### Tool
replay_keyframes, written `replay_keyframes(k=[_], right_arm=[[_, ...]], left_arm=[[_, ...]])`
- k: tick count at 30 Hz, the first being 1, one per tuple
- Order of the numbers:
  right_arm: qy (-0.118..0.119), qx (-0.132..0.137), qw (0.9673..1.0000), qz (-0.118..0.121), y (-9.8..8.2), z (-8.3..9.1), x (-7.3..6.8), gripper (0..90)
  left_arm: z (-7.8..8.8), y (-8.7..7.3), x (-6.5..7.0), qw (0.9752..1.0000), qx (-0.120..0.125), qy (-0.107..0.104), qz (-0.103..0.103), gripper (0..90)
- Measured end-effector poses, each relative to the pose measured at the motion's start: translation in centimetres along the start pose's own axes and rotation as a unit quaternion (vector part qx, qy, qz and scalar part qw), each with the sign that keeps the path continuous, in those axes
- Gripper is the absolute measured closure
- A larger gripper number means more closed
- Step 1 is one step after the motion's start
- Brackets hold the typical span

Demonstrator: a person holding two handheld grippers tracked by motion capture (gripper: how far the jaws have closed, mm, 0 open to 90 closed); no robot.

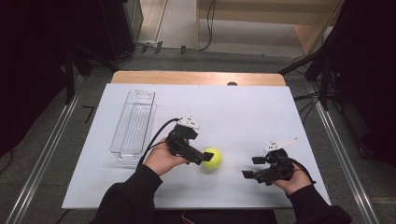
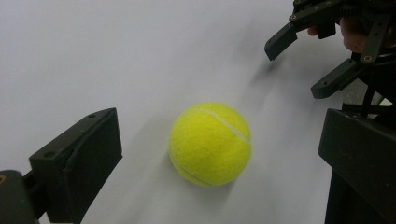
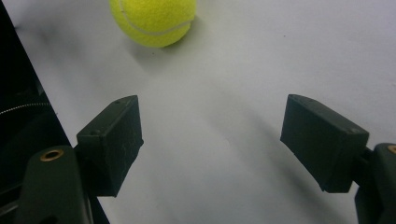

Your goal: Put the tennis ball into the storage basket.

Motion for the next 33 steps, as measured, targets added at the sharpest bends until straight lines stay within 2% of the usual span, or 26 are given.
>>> replay_keyframes(k=[19,33], right_arm=[[0.001,-0.002,1.0000,0.000,0.0,0.0,0.0,18.6],[0.001,-0.002,1.0000,0.000,0.0,0.0,-0.1,18.6]], left_arm=[[-1.9,1.1,-0.1,0.9999,-0.006,-0.008,-0.007,0.2],[-3.0,1.1,-0.3,0.9999,-0.002,-0.008,-0.015,0.2]])
Point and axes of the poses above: each handheld gripper's, and its own axes: z roughly backward along the jaws, y roughly out of its top, x roughly to its right, the point moved 2 cm from there along -z, roughly forward along the jaws, and after that the axes turned 7 degrees about -z, right-handed, at the moved point
